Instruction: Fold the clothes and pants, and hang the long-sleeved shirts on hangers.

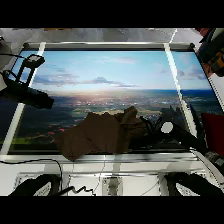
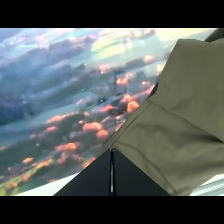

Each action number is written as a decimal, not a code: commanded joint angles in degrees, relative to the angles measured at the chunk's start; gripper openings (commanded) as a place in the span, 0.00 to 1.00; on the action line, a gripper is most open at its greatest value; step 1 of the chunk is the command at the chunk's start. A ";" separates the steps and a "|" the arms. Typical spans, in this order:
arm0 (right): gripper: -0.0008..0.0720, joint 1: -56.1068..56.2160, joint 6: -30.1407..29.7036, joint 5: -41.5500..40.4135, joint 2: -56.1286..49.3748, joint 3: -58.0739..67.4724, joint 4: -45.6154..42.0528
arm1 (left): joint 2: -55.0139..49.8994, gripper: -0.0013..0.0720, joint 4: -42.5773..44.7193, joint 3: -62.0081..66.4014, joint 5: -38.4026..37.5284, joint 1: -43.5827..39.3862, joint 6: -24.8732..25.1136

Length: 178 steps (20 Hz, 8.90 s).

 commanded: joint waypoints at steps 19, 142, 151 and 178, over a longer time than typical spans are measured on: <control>0.03 -0.31 3.91 -7.52 2.47 20.76 -15.43 | 0.04 0.03 0.00 -0.02 0.04 0.04 0.02; 0.03 -19.50 2.12 -39.47 -15.89 37.64 -7.39 | -35.21 0.04 -38.99 8.98 39.95 10.10 10.58; 0.47 -34.95 1.77 -15.91 -15.56 38.95 -18.47 | -33.00 0.96 -35.76 9.03 27.36 13.79 10.60; 0.66 -42.84 -17.40 -10.47 -15.58 17.92 -9.42 | -5.77 0.03 -30.84 -14.64 14.45 18.80 11.61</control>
